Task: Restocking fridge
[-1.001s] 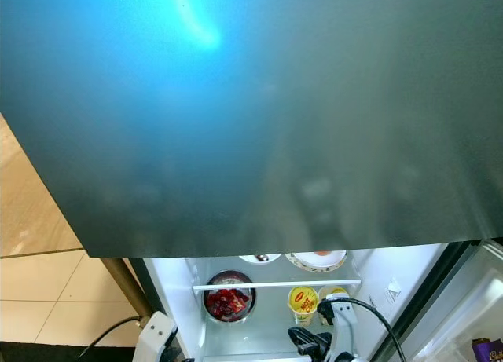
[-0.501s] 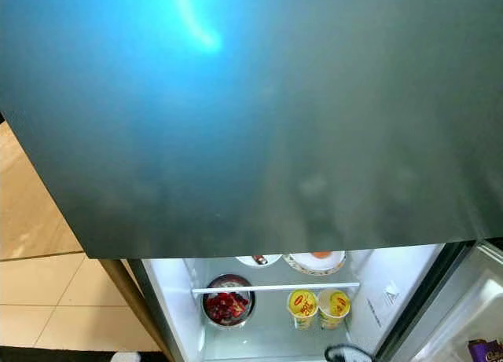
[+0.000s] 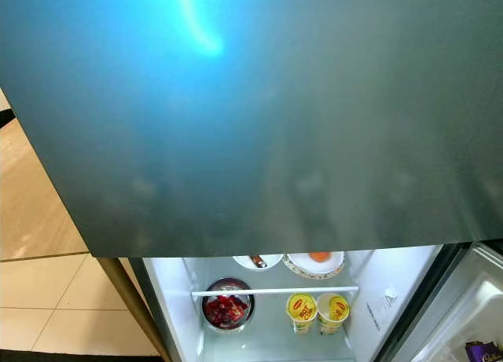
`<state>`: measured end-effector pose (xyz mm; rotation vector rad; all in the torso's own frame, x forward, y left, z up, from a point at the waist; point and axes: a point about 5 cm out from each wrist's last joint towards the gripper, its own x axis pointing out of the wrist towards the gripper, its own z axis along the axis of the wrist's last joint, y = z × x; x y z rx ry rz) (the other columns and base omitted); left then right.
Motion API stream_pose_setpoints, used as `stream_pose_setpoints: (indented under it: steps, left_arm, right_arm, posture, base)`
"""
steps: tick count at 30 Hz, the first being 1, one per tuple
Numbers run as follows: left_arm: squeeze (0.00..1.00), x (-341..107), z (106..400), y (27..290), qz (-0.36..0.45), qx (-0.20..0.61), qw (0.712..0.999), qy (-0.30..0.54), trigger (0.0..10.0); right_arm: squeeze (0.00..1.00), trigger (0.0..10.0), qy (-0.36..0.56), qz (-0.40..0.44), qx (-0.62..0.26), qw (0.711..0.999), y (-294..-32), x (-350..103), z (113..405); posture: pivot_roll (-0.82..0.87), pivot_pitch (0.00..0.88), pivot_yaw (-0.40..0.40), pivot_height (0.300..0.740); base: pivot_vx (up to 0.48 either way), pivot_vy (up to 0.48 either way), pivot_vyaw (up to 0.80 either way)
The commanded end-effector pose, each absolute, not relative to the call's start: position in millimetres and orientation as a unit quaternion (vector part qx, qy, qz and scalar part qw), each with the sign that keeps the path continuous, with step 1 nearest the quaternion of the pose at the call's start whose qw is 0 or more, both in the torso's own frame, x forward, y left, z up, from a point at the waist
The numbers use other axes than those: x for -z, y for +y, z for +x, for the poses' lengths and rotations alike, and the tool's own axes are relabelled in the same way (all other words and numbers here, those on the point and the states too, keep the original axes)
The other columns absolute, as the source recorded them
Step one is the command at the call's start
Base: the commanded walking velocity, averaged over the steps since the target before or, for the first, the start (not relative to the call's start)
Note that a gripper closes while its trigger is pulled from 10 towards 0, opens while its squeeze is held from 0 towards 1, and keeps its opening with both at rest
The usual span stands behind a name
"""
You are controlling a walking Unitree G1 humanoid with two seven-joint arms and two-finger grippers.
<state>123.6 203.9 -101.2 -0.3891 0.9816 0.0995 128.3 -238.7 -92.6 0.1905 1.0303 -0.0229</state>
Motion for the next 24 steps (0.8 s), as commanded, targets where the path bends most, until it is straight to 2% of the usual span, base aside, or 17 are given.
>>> stream_pose_setpoints:
  steps: [1,8,18,24]
  left_arm:
    - [0.00,101,121,212,-0.183,-0.062,0.859,0.474,10.0]
    - [0.00,100,128,209,-0.178,-0.059,0.861,0.474,10.0]
    - [0.00,92,142,225,-0.164,-0.075,0.869,0.461,10.0]
    - [0.00,92,145,222,-0.166,-0.075,0.870,0.458,10.0]
  right_arm:
    - [0.00,10.0,0.492,0.086,0.015,0.866,-242,91,132]
    - [0.00,10.0,0.483,0.070,0.030,0.872,-257,82,146]
    - [0.00,10.0,0.462,0.066,0.023,0.884,-249,75,170]
    - [0.00,10.0,0.471,0.062,0.025,0.879,-251,77,166]
  posture:
    - [-0.09,0.000,0.029,0.740]
    - [-0.08,0.000,0.015,0.740]
    - [-0.10,0.000,0.026,0.740]
    - [-0.10,0.000,0.017,0.740]
  base:
    - [-0.266,0.000,0.00]
    - [-0.286,0.000,0.00]
    - [-0.297,0.000,0.00]
    - [-0.307,0.000,0.00]
